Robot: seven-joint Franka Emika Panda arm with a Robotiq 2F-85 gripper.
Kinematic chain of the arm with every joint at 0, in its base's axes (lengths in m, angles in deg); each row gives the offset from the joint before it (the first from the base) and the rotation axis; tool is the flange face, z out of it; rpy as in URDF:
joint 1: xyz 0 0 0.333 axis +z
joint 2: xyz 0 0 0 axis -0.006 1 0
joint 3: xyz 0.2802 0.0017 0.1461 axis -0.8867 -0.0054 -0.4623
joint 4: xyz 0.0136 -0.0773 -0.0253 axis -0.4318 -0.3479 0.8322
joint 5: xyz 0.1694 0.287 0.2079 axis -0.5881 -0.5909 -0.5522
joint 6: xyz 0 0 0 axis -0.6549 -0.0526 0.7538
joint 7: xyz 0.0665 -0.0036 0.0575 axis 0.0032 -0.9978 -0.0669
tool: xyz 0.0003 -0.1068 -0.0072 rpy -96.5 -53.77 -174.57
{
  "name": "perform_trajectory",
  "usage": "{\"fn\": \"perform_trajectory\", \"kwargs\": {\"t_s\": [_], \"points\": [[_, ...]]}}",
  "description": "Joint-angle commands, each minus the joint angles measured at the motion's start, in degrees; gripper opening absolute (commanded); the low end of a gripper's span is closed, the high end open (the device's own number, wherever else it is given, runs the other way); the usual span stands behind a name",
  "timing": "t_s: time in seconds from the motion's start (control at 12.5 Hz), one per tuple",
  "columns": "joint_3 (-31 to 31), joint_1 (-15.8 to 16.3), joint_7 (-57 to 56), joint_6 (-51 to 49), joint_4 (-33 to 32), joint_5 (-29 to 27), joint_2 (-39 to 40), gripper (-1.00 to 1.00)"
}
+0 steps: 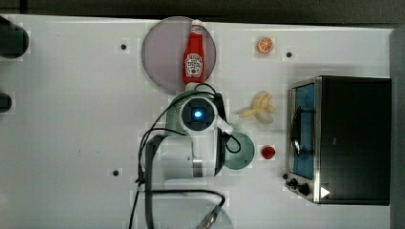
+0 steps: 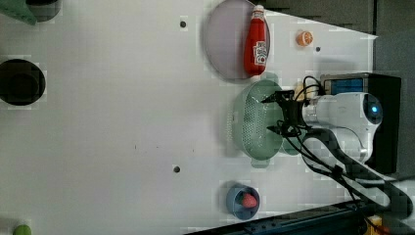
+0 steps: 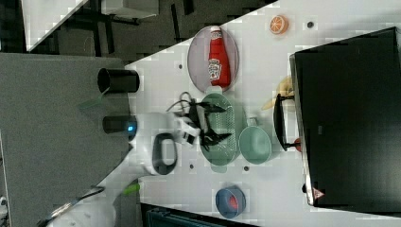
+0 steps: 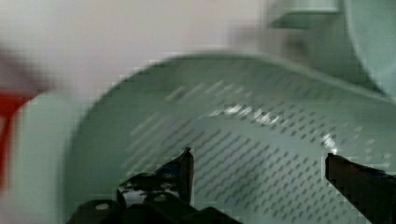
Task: Drag strainer left to right.
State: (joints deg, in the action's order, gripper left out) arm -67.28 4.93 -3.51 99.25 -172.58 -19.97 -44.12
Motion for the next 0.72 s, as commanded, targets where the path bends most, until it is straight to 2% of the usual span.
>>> {"fn": "perform_trajectory", "kwargs": {"t_s": [0.08,0.32,0.56,0.72], "points": [[-0.63,1.77,-13.83,-5.18,3.37,-1.22,-7.54,1.0],[0.37,1.52,-24.48,-18.76,10.26,-1.24,-12.6,1.0],[2.22,1.4,-32.99,-37.04,23.76,-0.92,-13.7,1.0],[4.53,1.36,-44.43,-41.3,32.04,-0.02,-13.63,1.0]]}}
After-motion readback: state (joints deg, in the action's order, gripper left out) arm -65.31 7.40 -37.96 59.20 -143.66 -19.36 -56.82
